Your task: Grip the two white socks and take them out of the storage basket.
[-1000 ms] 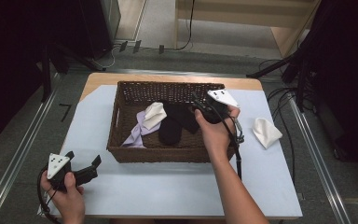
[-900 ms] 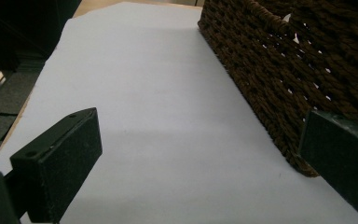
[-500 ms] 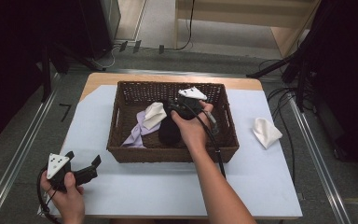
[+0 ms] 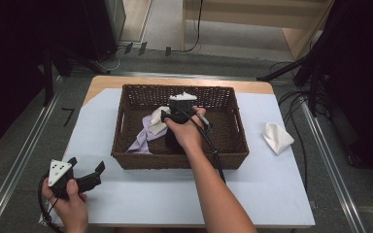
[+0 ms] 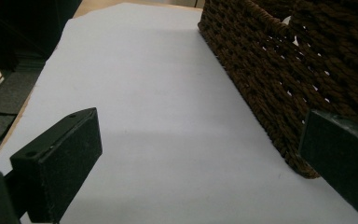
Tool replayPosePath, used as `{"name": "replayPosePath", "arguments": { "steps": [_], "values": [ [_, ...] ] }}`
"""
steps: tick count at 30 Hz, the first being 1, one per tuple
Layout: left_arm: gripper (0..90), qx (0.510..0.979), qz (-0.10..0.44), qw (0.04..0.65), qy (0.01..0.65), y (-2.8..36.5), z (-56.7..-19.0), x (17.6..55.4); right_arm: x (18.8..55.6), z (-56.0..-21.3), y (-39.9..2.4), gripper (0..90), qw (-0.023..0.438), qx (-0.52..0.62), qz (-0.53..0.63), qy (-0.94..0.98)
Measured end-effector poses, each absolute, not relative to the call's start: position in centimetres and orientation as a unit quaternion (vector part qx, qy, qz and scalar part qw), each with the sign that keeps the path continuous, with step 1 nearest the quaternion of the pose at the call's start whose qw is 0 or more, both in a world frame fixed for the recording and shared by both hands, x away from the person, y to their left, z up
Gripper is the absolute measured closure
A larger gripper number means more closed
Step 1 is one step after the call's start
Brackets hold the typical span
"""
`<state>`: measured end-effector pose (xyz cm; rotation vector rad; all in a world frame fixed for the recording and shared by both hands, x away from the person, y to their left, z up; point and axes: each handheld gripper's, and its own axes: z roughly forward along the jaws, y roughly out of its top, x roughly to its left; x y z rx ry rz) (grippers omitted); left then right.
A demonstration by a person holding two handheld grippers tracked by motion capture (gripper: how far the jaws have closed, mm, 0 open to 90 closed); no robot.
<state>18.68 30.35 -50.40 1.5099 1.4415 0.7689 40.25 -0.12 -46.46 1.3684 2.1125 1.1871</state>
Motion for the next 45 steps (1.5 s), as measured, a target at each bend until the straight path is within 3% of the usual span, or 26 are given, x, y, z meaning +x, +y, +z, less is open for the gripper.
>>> {"name": "replayPosePath", "arguments": {
  "steps": [10,13,18,21,34,41,45],
  "values": [
    [0.3,0.608,0.311,0.443,0.581,30.3,-50.4,18.7,40.9,-48.1,1.2,32.9,0.155,0.462,0.393,0.78],
    [0.3,0.609,0.31,0.443,0.581,30.3,-50.4,18.7,41.0,-49.0,1.3,36.4,0.153,0.462,0.365,0.794],
    [0.3,0.609,0.31,0.443,0.58,30.4,-50.4,18.7,41.0,-49.0,1.0,66.1,0.141,0.45,0.343,0.813],
    [0.3,0.609,0.31,0.444,0.58,30.4,-50.4,18.7,40.7,-48.3,0.7,79.6,0.142,0.436,0.343,0.82],
    [0.3,0.609,0.309,0.443,0.581,30.3,-50.4,18.7,39.8,-45.5,-0.7,80.9,0.202,0.441,0.419,0.767],
    [0.3,0.61,0.31,0.441,0.58,30.3,-50.4,18.7,39.5,-45.0,-2.0,78.7,0.177,0.452,0.418,0.768],
    [0.3,0.61,0.31,0.441,0.581,30.3,-50.4,18.7,40.1,-46.6,-3.2,69.0,0.164,0.478,0.366,0.781]
  ]
}}
